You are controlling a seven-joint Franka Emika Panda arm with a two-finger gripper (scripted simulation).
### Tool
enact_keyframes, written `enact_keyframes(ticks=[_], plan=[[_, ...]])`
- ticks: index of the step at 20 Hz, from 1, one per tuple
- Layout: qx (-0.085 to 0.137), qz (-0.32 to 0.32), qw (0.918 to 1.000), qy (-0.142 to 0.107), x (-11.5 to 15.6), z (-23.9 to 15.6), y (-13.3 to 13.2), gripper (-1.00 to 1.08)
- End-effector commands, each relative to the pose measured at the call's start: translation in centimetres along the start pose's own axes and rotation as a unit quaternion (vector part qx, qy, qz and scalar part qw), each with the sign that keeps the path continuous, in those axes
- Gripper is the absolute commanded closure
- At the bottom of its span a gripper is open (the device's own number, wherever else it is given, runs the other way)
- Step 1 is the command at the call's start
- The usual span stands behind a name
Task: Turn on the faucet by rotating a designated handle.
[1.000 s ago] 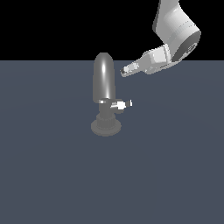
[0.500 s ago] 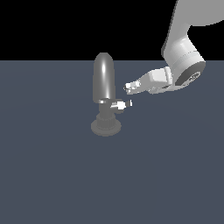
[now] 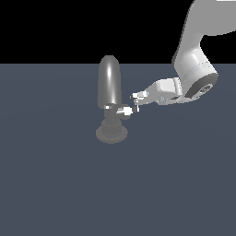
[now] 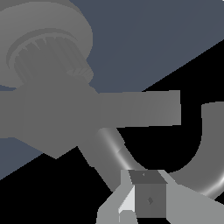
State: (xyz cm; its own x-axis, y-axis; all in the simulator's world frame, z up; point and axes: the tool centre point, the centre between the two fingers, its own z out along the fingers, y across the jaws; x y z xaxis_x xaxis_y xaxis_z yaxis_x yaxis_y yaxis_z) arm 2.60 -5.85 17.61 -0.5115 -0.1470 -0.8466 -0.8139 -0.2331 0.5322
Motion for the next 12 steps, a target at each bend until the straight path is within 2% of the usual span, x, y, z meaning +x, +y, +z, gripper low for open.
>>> enact_keyframes(ticks=[1, 12], plan=[[0.000, 0.000, 1.0000, 0.000, 0.0, 0.0, 0.0, 1.08], [0.000, 0.000, 1.0000, 0.000, 4.0, 0.0, 1.2, 1.08]])
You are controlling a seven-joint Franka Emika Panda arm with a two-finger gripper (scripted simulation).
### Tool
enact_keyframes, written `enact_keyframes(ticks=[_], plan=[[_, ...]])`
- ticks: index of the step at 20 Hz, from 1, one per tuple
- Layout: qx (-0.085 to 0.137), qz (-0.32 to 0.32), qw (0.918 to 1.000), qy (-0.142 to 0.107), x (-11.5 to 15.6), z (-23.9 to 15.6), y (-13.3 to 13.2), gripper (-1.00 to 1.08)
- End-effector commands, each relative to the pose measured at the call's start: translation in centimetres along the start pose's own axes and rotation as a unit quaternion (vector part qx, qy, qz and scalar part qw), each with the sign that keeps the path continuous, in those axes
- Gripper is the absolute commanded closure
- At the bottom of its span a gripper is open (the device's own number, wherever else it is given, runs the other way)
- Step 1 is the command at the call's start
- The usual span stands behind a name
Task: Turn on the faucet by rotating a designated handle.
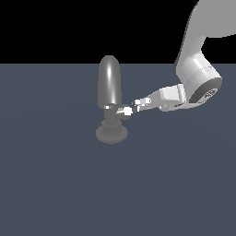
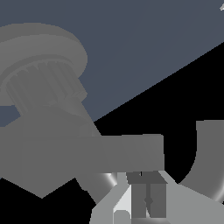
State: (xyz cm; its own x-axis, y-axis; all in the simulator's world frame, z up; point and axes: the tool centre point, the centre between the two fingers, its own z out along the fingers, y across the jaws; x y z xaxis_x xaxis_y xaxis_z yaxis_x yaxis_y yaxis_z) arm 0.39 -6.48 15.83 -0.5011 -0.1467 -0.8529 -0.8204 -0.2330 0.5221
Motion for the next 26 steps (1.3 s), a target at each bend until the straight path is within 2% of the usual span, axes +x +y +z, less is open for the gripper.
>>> enact_keyframes(ticks=[1, 4, 5, 17, 18, 19, 26], plan=[[-0.001, 0.006, 1.0000, -0.002, 1.7, 0.0, 0.3, 1.08], [-0.001, 0.006, 1.0000, -0.002, 2.6, 0.0, 0.6, 1.08], [0.001, -0.010, 0.9999, 0.003, 0.5, 0.0, 0.5, 1.08], [-0.001, 0.006, 1.0000, -0.002, 8.1, 0.0, -2.2, 1.08], [-0.001, 0.006, 1.0000, -0.002, 8.1, 0.0, -2.2, 1.08], [-0.005, -0.031, 0.9995, 0.007, 3.2, 0.0, -1.5, 1.08], [-0.004, -0.020, 0.9998, 0.005, 5.0, 0.0, -3.4, 1.08]])
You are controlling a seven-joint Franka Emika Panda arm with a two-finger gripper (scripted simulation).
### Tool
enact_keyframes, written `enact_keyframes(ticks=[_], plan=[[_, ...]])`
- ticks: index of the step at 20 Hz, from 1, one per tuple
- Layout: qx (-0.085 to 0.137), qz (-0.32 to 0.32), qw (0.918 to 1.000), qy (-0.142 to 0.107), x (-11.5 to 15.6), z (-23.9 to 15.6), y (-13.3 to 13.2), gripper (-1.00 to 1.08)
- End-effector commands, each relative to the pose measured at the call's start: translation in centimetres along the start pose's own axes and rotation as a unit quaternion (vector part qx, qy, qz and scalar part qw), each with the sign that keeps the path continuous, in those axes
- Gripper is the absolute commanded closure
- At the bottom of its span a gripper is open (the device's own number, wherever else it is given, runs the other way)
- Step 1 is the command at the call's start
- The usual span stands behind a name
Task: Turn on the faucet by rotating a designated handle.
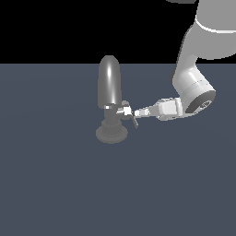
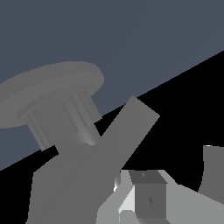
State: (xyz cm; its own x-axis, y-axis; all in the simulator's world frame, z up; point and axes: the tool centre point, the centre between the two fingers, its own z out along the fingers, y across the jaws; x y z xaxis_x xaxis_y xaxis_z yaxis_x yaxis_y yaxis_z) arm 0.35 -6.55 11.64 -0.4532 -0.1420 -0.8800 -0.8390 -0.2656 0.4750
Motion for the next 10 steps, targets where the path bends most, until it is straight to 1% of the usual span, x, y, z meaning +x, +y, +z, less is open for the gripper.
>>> enact_keyframes(ticks=[1, 10], plan=[[0.009, 0.008, 0.9999, 0.000, 1.7, 0.0, -1.4, 1.08], [0.011, 0.020, 0.9997, -0.003, 4.0, 0.0, -3.4, 1.08]])
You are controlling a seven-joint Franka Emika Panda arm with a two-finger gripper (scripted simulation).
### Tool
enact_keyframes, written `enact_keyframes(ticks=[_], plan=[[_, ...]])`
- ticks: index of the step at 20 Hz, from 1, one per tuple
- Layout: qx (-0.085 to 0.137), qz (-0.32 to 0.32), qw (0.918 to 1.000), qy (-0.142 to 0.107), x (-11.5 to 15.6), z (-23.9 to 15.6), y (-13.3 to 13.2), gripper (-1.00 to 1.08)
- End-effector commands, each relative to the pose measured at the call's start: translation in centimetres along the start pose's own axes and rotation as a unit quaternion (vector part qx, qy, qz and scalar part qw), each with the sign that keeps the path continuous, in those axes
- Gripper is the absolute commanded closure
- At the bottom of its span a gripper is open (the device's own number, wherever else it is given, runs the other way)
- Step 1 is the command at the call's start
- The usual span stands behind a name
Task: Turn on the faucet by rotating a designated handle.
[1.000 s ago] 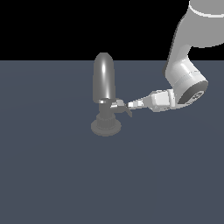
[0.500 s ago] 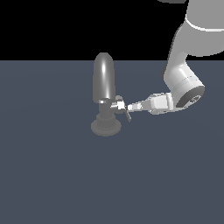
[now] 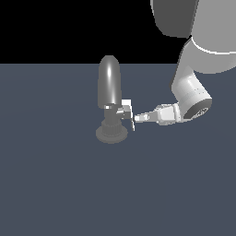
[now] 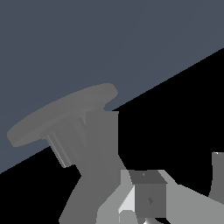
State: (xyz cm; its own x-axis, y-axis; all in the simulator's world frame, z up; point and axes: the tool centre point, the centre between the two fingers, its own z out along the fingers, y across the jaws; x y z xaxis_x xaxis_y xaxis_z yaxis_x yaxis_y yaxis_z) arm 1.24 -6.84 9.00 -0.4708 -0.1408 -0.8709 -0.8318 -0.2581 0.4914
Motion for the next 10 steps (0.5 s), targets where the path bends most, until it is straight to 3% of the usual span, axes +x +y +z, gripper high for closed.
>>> enact_keyframes(ticks=[1, 10], plan=[[0.008, 0.012, 0.9999, 0.000, 2.2, 0.6, -1.7, 1.08], [0.010, 0.022, 0.9997, -0.003, 4.2, 0.6, -3.4, 1.08]])
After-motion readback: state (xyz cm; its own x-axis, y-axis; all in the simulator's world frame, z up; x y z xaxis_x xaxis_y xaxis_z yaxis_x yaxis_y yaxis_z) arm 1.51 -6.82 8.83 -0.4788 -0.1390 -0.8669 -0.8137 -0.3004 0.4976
